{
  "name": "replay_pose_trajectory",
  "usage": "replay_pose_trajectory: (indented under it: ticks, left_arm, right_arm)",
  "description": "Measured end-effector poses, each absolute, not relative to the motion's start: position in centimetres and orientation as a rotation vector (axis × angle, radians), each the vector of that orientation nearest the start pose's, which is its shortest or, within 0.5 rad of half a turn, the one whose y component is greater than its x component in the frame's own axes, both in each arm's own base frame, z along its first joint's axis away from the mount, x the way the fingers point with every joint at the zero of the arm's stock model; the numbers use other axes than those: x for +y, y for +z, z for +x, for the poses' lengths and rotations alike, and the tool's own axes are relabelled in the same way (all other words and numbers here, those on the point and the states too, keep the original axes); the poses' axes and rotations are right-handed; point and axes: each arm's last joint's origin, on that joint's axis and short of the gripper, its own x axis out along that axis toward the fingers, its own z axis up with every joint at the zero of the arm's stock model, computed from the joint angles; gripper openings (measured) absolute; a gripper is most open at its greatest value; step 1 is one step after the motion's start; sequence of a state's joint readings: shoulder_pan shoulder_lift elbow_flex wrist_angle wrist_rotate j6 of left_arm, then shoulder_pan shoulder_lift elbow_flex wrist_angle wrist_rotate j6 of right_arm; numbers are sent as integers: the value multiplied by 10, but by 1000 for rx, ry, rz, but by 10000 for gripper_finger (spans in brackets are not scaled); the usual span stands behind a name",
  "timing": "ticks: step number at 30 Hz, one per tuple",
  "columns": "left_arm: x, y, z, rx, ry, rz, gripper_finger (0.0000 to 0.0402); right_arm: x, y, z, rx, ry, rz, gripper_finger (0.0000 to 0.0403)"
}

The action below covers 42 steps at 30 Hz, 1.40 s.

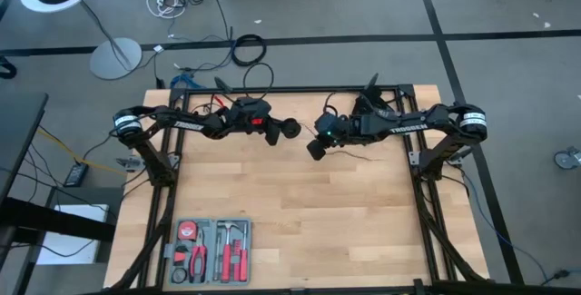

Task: Coil cords
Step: Coil the black wire onto the black spool

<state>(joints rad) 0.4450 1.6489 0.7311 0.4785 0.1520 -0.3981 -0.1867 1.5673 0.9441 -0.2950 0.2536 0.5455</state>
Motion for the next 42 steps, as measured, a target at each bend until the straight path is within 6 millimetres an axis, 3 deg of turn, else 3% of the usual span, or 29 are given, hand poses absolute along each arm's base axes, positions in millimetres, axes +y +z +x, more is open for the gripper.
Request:
replay_pose_trajectory:
  ticks: [12, 20, 27, 30, 35, 42]
  left_arm:
    - [135, 176, 298, 272, 304, -549, 0]
    - [136, 183, 300, 197, 298, -562, 0]
    - [133, 183, 302, 200, 288, -564, 0]
    - [132, 180, 301, 226, 302, -565, 0]
    - [132, 175, 299, 284, 343, -551, 0]
    - [127, 168, 299, 361, 375, -526, 0]
  right_arm:
    - [-29, 158, 285, 895, -628, 667, 0]
    - [-9, 156, 296, 841, -533, 714, 0]
    - [-12, 120, 320, 813, -465, 746, 0]
    - [-13, 119, 337, 763, -419, 676, 0]
    - [-17, 136, 356, 691, -389, 565, 0]
    - [-28, 140, 359, 680, -408, 538, 0]
